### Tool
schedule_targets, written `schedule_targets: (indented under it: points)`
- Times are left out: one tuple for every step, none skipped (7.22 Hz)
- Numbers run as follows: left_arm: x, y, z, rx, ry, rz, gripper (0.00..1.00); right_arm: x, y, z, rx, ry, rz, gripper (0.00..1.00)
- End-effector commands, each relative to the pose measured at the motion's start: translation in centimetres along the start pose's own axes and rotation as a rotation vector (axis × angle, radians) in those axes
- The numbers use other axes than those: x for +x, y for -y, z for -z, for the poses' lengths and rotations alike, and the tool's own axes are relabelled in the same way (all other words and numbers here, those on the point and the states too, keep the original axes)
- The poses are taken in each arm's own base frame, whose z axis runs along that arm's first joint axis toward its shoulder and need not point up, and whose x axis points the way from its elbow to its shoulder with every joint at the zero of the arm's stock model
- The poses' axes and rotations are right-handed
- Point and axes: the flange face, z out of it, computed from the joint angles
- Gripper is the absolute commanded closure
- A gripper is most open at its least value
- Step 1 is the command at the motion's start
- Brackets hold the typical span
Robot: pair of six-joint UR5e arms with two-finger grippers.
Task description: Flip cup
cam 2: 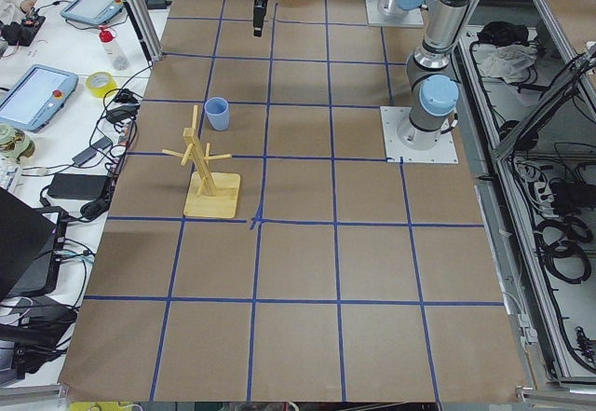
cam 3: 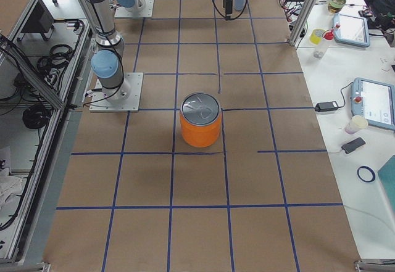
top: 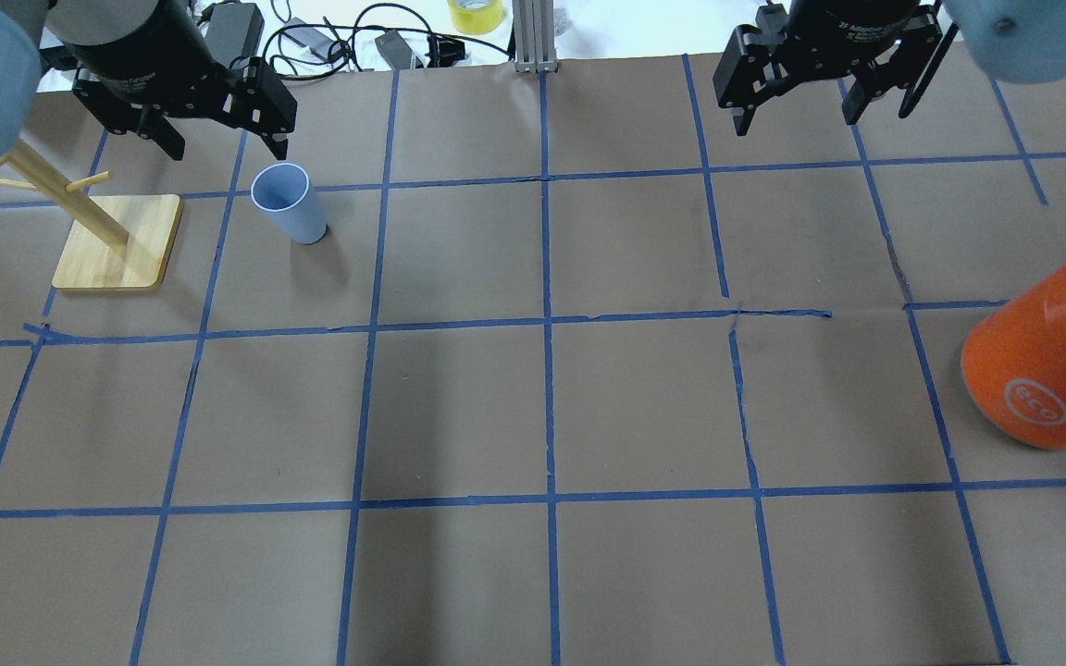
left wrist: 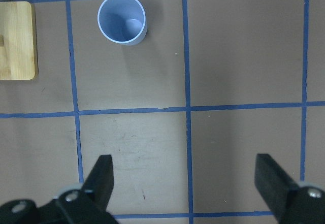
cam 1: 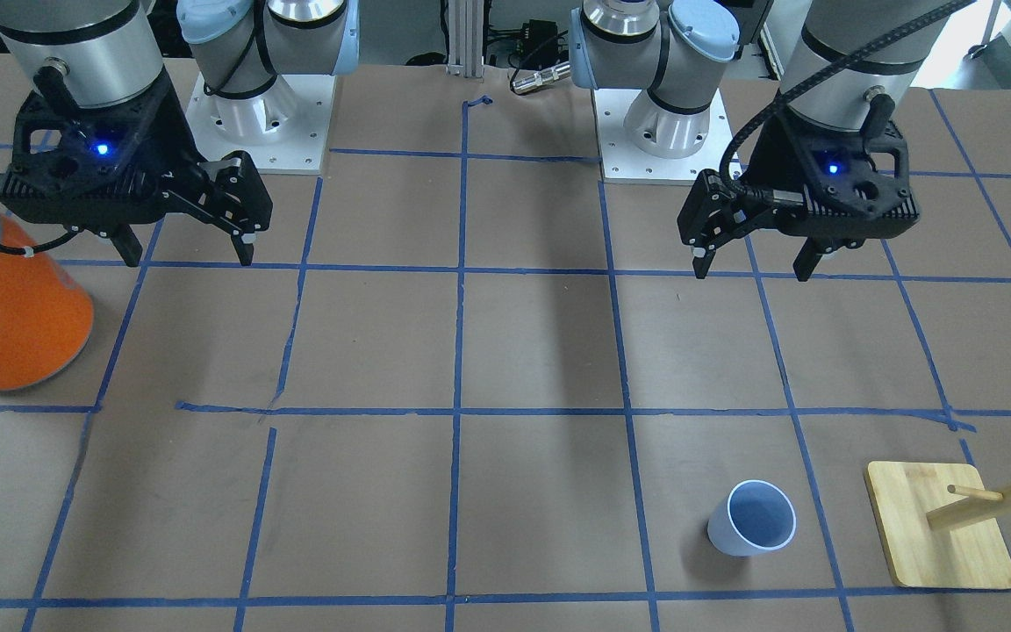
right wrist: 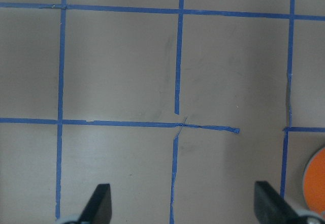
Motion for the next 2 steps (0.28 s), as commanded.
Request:
schedule_targets:
  points:
    - [0.06, -0.16, 0.04, -0.001, 0.001, -0.001, 0.0, 0.0, -0.02, 0.03, 0.001, 0.0, 0.0, 0.0]
    - [0.14, -0.24, 0.06, -0.001, 0.0, -0.003, 0.0, 0.0, -0.02, 0.03, 0.001, 0.0, -0.001, 0.0]
